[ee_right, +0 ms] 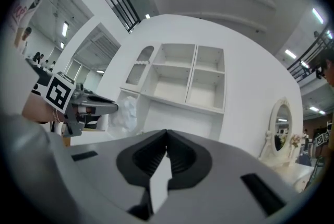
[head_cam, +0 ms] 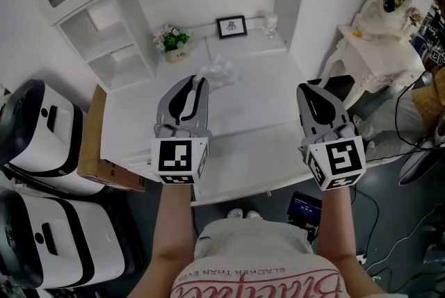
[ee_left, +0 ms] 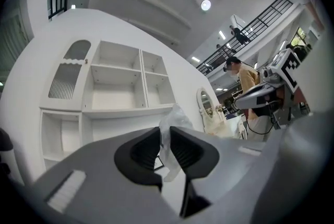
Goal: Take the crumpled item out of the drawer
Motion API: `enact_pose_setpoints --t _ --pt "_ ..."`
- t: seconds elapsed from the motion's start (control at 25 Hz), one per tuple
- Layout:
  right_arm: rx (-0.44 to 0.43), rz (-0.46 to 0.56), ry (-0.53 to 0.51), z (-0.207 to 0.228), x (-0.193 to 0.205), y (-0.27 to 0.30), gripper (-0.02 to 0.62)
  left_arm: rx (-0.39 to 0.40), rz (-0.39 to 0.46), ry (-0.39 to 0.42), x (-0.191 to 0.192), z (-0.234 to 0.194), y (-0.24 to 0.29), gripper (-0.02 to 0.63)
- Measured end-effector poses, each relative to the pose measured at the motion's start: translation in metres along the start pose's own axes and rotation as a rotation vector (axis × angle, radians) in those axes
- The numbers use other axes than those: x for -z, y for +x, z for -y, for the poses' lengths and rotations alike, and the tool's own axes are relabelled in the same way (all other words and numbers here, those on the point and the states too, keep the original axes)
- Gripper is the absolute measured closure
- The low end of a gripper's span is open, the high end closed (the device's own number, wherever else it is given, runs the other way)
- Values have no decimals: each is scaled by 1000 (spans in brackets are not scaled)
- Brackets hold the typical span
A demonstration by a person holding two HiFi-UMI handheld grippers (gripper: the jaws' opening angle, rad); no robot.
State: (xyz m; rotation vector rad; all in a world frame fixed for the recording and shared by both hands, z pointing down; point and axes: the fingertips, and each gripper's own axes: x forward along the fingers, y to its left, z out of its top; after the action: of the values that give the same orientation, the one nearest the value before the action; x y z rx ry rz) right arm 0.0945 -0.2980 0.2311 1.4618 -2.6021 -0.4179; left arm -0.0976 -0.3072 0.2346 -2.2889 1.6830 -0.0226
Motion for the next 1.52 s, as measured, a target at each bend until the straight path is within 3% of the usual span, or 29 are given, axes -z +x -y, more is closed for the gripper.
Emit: enact_pose_setpoints --t 0.16,0.6,1.52 --pt "28 53 -4 5 -17 -3 589 -26 70 57 -20 -2 -4 537" --pt "59 141 -38 10 -54 -7 589 -76 152 67 -59 -9 -12 537" --pt "56 134 -52 6 -57 -6 589 -92 179 68 -68 -14 -14 537"
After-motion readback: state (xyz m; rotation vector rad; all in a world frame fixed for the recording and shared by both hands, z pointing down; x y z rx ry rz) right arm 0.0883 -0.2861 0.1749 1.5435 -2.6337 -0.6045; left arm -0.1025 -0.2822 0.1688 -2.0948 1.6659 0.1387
